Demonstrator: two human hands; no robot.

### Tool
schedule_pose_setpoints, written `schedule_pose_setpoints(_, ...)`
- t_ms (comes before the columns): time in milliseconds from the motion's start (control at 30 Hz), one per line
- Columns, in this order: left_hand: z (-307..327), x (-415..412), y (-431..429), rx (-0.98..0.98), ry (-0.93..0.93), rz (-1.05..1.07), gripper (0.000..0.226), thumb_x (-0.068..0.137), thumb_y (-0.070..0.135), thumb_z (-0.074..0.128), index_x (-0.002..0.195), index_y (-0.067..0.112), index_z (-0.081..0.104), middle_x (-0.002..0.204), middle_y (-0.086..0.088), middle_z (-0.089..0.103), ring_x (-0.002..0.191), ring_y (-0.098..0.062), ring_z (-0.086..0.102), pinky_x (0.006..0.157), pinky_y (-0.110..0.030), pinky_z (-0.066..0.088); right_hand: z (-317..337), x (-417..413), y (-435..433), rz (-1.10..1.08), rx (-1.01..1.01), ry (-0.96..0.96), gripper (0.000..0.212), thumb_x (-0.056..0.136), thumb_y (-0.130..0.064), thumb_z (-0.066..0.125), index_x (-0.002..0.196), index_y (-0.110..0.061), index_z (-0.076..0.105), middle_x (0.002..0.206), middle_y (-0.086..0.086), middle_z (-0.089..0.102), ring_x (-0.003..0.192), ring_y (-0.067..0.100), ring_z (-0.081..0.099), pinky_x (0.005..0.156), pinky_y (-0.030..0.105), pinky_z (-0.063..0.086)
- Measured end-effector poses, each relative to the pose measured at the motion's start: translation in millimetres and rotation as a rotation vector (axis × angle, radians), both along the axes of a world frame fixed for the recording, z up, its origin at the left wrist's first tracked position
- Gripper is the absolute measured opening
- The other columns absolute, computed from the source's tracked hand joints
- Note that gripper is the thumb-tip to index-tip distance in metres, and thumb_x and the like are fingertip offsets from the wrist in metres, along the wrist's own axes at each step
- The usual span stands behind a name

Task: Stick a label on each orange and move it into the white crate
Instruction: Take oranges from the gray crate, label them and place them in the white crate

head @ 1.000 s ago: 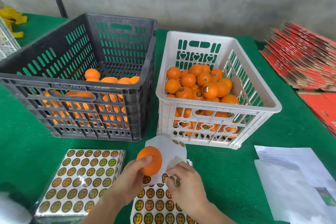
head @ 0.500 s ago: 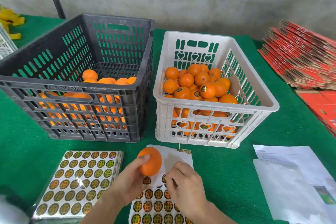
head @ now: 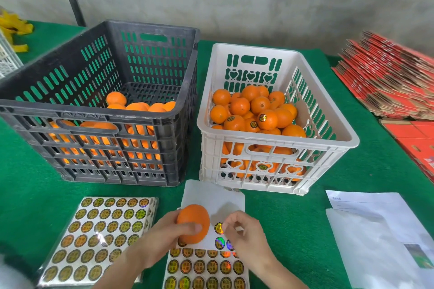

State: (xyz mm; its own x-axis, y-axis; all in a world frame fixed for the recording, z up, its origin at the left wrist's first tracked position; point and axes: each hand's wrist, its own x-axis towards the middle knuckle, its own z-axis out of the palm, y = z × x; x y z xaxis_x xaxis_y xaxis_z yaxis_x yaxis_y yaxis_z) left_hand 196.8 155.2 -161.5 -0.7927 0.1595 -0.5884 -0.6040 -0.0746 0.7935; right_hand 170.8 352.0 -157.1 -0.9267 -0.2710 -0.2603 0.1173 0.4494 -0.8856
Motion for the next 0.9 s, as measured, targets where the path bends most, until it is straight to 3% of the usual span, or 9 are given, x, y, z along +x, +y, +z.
schedule_pose_setpoints(133, 9.6, 4.3, -6.5, -0.502, 0.232, -0.144, 0.084, 0.036, 0.059, 0.077, 0.112, 0.044, 0.046, 0.139, 0.018, 0.021, 0.127, -0.013, 0.033, 0.107, -0.043, 0.038, 2.9, -7.8, 3.3, -0.130, -0.151, -0.285, 0.019, 0.092, -0.004, 0.053, 0.077, -0.011, 0.061, 0.086, 0.003, 0.064, 0.082, 0.012, 0.060, 0.078, 0.024, 0.053)
schedule_pose_setpoints(200, 17.4, 5.4, -4.4, -0.599, 0.315, -0.155, 0.077, 0.037, 0.056, 0.077, 0.107, 0.051, 0.046, 0.134, 0.024, 0.021, 0.126, -0.011, 0.031, 0.105, -0.040, 0.040, 10.9, -10.1, 3.9, -0.180, -0.282, -0.361, 0.022, 0.091, 0.001, 0.052, 0.074, -0.010, 0.062, 0.089, 0.006, 0.067, 0.086, 0.017, 0.061, 0.077, 0.025, 0.052)
schedule_pose_setpoints(300, 27.4, 5.6, 1.8, -0.272, 0.257, -0.025, 0.074, 0.041, 0.023, 0.087, 0.104, 0.047, 0.059, 0.120, 0.005, 0.049, 0.101, -0.027, 0.060, 0.079, -0.038, 0.056, 29.8, -15.3, 1.3, -0.091, -0.466, -0.370, 0.024, 0.086, 0.003, 0.055, 0.070, -0.012, 0.065, 0.097, 0.007, 0.069, 0.091, 0.018, 0.061, 0.082, 0.029, 0.049)
schedule_pose_setpoints(367, 30.4, 4.5, 5.6, 0.045, 0.215, 0.071, 0.082, 0.040, 0.005, 0.087, 0.111, 0.037, 0.062, 0.117, -0.013, 0.053, 0.088, -0.036, 0.064, 0.067, -0.037, 0.056, 43.2, -17.1, -3.6, 0.008, -0.487, -0.312, 0.023, 0.084, 0.000, 0.058, 0.068, -0.015, 0.065, 0.104, 0.006, 0.068, 0.097, 0.018, 0.060, 0.088, 0.032, 0.046)
schedule_pose_setpoints(433, 32.0, 1.1, 8.9, 0.288, 0.148, 0.145, 0.097, 0.036, 0.008, 0.093, 0.124, 0.022, 0.055, 0.108, -0.021, 0.060, 0.077, -0.034, 0.064, 0.063, -0.033, 0.055, 53.2, -16.9, -8.7, 0.079, -0.440, -0.247, 0.006, 0.080, -0.015, 0.063, 0.076, -0.013, 0.066, 0.111, 0.004, 0.066, 0.102, 0.017, 0.058, 0.094, 0.034, 0.041)
schedule_pose_setpoints(500, 37.7, -4.4, 13.7, 0.465, 0.076, 0.234, 0.092, 0.047, 0.028, 0.094, 0.126, 0.011, 0.052, 0.098, -0.022, 0.064, 0.070, -0.033, 0.063, 0.059, -0.032, 0.056, 58.0, -18.5, -10.9, 0.114, -0.378, -0.169, 0.008, 0.082, -0.021, 0.063, 0.080, -0.014, 0.063, 0.115, 0.001, 0.063, 0.109, 0.015, 0.055, 0.098, 0.032, 0.038)
schedule_pose_setpoints(633, 46.6, -11.3, 22.7, 0.509, 0.004, 0.303, 0.060, 0.080, 0.042, 0.058, 0.126, 0.004, 0.052, 0.088, -0.021, 0.066, 0.065, -0.029, 0.061, 0.054, -0.031, 0.055, 65.2, -21.1, -14.8, 0.162, -0.268, -0.039, 0.015, 0.087, -0.012, 0.062, 0.076, -0.021, 0.058, 0.120, -0.003, 0.055, 0.110, 0.013, 0.055, 0.100, 0.031, 0.041)
schedule_pose_setpoints(767, 43.1, -8.4, 27.7, 0.491, 0.000, 0.310, 0.058, 0.082, 0.040, 0.056, 0.127, 0.003, 0.051, 0.089, -0.021, 0.065, 0.066, -0.030, 0.061, 0.054, -0.031, 0.054, 61.2, -20.4, -18.3, 0.185, -0.085, 0.074, 0.017, 0.087, -0.017, 0.062, 0.075, -0.027, 0.057, 0.117, -0.012, 0.050, 0.114, 0.003, 0.048, 0.104, 0.032, 0.038)
schedule_pose_setpoints(900, 44.7, -10.4, 28.7, 0.472, -0.006, 0.301, 0.057, 0.082, 0.038, 0.057, 0.125, 0.002, 0.051, 0.086, -0.022, 0.063, 0.063, -0.030, 0.059, 0.053, -0.031, 0.053, 61.1, -21.7, -19.1, 0.227, 0.037, 0.181, 0.018, 0.089, -0.023, 0.060, 0.077, -0.034, 0.053, 0.114, -0.019, 0.046, 0.111, -0.006, 0.043, 0.100, 0.018, 0.034)
